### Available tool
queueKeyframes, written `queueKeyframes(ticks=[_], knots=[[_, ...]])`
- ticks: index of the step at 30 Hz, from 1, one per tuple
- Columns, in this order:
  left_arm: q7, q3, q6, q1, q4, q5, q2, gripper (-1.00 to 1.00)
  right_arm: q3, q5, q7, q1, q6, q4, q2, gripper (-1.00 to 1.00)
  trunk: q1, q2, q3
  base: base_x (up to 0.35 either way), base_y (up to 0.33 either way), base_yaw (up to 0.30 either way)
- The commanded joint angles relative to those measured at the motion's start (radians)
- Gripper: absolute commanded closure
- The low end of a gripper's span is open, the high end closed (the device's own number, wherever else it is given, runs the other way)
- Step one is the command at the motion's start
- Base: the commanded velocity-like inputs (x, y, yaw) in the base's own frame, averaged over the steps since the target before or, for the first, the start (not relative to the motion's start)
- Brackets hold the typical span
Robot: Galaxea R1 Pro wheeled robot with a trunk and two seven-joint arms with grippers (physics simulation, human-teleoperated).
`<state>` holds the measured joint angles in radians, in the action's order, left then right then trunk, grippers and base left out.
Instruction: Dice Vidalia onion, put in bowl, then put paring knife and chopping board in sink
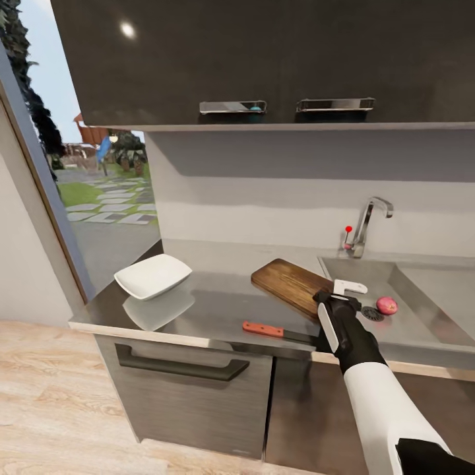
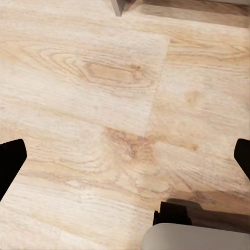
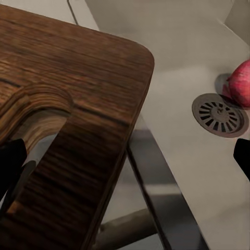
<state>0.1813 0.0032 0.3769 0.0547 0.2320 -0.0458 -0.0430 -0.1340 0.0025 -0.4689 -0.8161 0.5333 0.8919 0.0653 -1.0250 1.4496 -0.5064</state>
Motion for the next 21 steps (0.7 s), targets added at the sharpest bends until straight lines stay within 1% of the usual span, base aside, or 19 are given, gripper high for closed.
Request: queueKeyframes(ticks=[1, 11, 12, 21], knots=[[0.000, 0.000, 0.004, 0.001, 0.000, -0.005, 0.000, -1.00, -0.002, -0.009, -0.002, 0.000, 0.006, -0.002, 0.001, -1.00, 0.000, 0.000, -0.001, 0.000, 0.000, 0.000], [0.000, 0.000, 0.004, 0.001, 0.000, -0.005, 0.000, -1.00, -0.002, -0.009, -0.002, 0.000, 0.006, -0.002, 0.001, -1.00, 0.000, 0.000, -0.002, 0.000, 0.000, 0.000], [0.000, 0.000, 0.004, 0.001, 0.000, -0.005, 0.000, -1.00, -0.002, -0.009, -0.002, 0.000, 0.006, -0.002, 0.001, 1.00, 0.000, 0.000, -0.002, 0.000, 0.000, 0.000], [0.000, 0.001, 0.004, 0.001, -0.001, -0.005, 0.000, -1.00, -0.002, -0.009, -0.002, 0.000, 0.005, -0.003, 0.001, 1.00, 0.000, 0.000, -0.002, 0.000, 0.000, 0.000]])
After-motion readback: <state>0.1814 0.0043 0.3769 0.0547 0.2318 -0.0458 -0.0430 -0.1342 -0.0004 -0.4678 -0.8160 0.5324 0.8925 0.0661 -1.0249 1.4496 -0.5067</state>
